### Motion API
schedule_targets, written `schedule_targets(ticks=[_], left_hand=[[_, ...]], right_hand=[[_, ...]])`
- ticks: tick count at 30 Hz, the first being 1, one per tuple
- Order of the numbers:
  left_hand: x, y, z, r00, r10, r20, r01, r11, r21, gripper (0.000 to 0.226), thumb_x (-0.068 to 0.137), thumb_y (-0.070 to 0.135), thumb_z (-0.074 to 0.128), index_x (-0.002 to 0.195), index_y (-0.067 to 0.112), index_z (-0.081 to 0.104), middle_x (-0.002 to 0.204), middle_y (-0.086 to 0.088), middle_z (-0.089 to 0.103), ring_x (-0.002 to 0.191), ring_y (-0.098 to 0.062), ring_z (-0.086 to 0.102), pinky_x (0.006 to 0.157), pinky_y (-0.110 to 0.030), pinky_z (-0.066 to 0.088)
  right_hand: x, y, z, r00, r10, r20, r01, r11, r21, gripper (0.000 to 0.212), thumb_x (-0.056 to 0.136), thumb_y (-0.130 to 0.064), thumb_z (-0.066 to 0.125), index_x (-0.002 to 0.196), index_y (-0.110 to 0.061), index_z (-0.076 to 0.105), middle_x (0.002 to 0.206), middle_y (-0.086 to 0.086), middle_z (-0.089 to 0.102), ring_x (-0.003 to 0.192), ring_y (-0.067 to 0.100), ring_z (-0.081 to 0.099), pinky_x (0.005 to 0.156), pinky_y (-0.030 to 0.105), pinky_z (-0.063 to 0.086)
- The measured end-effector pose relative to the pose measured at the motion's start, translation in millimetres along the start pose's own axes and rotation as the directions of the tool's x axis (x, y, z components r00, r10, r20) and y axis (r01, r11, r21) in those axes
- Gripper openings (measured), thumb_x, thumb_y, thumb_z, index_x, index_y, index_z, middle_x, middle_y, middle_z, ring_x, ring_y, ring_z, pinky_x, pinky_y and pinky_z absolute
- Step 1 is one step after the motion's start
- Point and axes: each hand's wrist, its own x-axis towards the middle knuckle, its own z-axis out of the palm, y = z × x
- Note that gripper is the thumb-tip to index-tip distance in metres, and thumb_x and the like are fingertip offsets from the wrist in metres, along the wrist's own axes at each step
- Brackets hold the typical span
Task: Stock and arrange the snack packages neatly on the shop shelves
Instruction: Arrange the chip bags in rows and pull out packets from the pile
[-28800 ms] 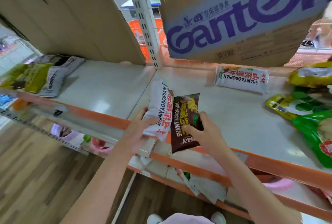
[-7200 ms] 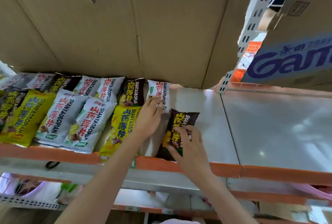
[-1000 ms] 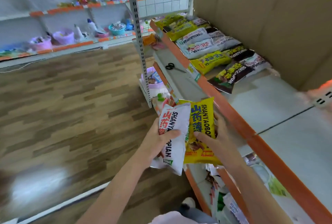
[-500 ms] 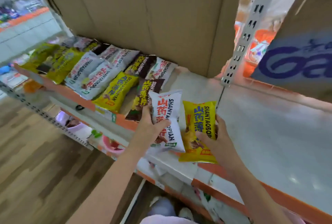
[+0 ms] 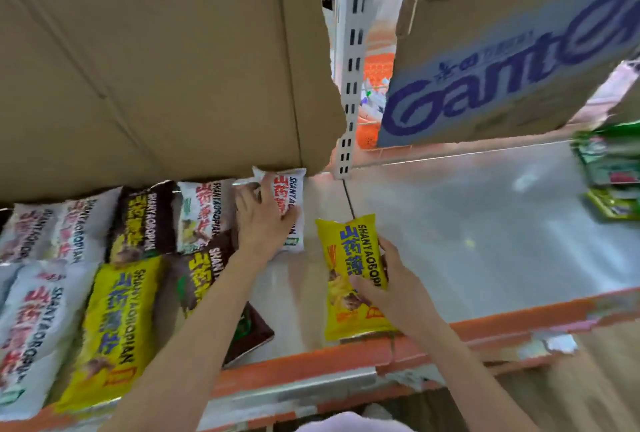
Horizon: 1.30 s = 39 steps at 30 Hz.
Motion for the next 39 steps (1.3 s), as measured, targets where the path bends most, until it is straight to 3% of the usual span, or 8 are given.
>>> schedule_targets(ticks=[5,10,15,19,23,29,36,39], left_hand=[[7,-7,9,0.999,0.047,0.019,-0.048,0.998,0.049,0.071,0.088,0.034,0.057,0.144,0.007,0.024,0.139,-0.028,0.027,0.133,-0.045,0.019,0.111,-0.046,0.01],[8,-7,-1,0.998,0.048,0.029,-0.031,0.901,-0.433,0.041,0.095,0.021,0.049,0.129,-0.002,0.049,0.142,-0.027,0.027,0.136,-0.037,0.023,0.113,-0.038,0.017],[-25,-18,-36,0.998,0.039,0.043,0.007,0.654,-0.756,0.027,0.1,0.018,0.04,0.095,0.027,0.065,0.108,0.013,0.057,0.109,-0.001,0.052,0.096,-0.013,0.035],[-50,-30,-64,0.987,0.113,-0.111,-0.157,0.769,-0.619,0.022,0.092,0.024,0.043,0.099,0.018,0.063,0.099,0.008,0.057,0.087,0.012,0.05,0.078,-0.007,0.035],[-86,-26,-66,0.912,0.408,0.037,-0.368,0.856,-0.363,0.026,0.092,0.026,0.055,0.115,0.015,0.058,0.124,0.003,0.052,0.116,-0.006,0.046,0.099,-0.008,0.026],[-122,-23,-40,0.828,0.486,0.278,-0.507,0.862,0.004,0.064,0.093,0.052,0.029,0.149,0.024,0.016,0.158,0.003,-0.004,0.142,-0.011,-0.017,0.117,-0.029,-0.004],[-134,26,-23,0.774,0.486,0.405,-0.578,0.805,0.138,0.059,0.08,0.003,0.048,0.136,0.019,0.044,0.145,0.006,0.04,0.142,-0.014,0.019,0.115,-0.03,-0.006],[-155,60,-2,0.739,0.541,0.401,-0.596,0.803,0.015,0.043,0.085,0.004,0.05,0.126,0.015,0.056,0.13,-0.001,0.054,0.123,-0.023,0.048,0.109,-0.035,0.027]], right_hand=[[-15,-11,15,0.995,0.082,-0.049,-0.073,0.984,0.164,0.061,0.085,-0.031,0.063,0.136,-0.036,0.03,0.101,-0.02,0.064,0.09,0.007,0.062,0.085,0.03,0.049],[-33,-20,30,1.0,0.003,0.016,-0.01,0.873,0.488,0.06,0.084,-0.02,0.063,0.137,-0.029,0.036,0.111,-0.006,0.066,0.101,0.013,0.064,0.088,0.027,0.051],[-37,-32,55,0.995,-0.019,0.098,-0.01,0.956,0.293,0.057,0.086,-0.029,0.059,0.136,-0.039,0.032,0.11,-0.01,0.065,0.099,0.011,0.063,0.09,0.037,0.048],[-29,-39,67,0.999,-0.031,-0.008,0.032,0.998,0.062,0.05,0.089,-0.037,0.056,0.134,-0.035,0.034,0.105,-0.016,0.058,0.088,-0.001,0.056,0.076,0.023,0.041],[-28,-42,77,0.992,-0.101,-0.078,0.092,0.99,-0.11,0.049,0.091,-0.036,0.053,0.135,-0.018,0.038,0.113,0.0,0.045,0.102,0.015,0.049,0.078,0.023,0.036],[-49,-30,54,0.966,-0.258,0.03,0.258,0.945,-0.198,0.043,0.097,-0.033,0.041,0.136,-0.016,0.037,0.115,0.0,0.045,0.106,0.014,0.045,0.09,0.027,0.039],[-90,18,-5,0.94,-0.319,0.118,0.332,0.783,-0.526,0.039,0.095,-0.025,0.043,0.131,-0.013,0.048,0.137,0.001,0.045,0.124,0.021,0.042,0.102,0.036,0.036],[-111,43,-37,0.924,-0.38,0.041,0.343,0.78,-0.524,0.032,0.085,-0.017,0.058,0.116,-0.01,0.062,0.124,0.005,0.059,0.112,0.024,0.057,0.088,0.037,0.05]])
